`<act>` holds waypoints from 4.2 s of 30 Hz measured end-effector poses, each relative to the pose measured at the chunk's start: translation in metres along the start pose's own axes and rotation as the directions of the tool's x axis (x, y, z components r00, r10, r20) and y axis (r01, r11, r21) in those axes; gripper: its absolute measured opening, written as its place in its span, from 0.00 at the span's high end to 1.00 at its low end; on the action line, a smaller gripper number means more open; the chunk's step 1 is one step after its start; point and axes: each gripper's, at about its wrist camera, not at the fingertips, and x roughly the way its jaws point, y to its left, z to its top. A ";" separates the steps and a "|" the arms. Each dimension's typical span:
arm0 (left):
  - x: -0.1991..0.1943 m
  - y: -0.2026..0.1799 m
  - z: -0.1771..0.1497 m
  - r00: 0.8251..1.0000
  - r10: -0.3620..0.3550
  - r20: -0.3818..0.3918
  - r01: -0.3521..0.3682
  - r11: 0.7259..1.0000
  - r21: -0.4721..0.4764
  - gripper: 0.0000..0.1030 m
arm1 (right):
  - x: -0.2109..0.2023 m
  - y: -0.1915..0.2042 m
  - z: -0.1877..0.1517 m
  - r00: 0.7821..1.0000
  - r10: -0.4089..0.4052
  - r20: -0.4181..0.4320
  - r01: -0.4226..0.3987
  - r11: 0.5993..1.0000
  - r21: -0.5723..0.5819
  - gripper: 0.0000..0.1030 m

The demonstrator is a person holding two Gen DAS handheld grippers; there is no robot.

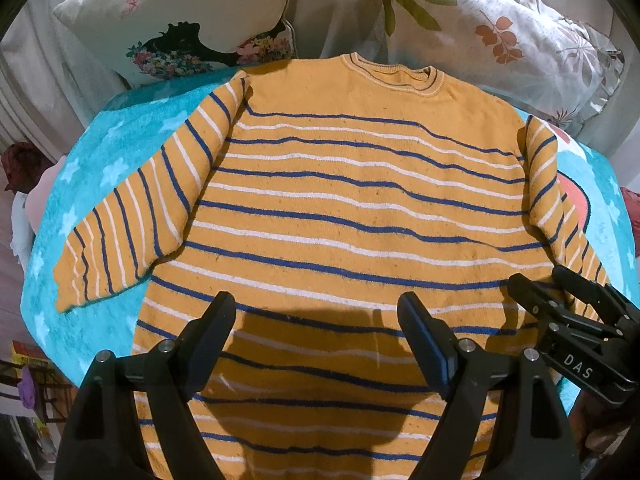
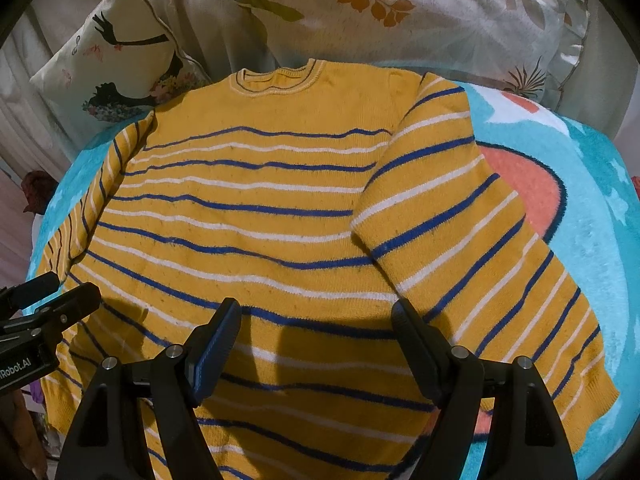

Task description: Fold small clothes

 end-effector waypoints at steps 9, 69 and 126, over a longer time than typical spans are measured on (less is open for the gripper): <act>0.001 -0.002 -0.002 1.000 -0.004 -0.006 0.004 1.000 -0.003 0.20 | 0.000 0.000 0.000 1.000 0.000 0.000 0.000 1.000 -0.001 0.20; 0.002 -0.030 -0.001 0.999 -0.037 -0.025 0.039 0.996 0.079 0.20 | -0.015 -0.012 -0.025 0.981 -0.195 -0.019 0.195 0.981 -0.018 0.19; -0.017 0.230 0.006 0.996 0.082 0.041 -0.062 0.929 -0.364 0.20 | -0.074 -0.089 0.111 0.963 -0.060 0.263 -0.040 0.932 0.361 0.91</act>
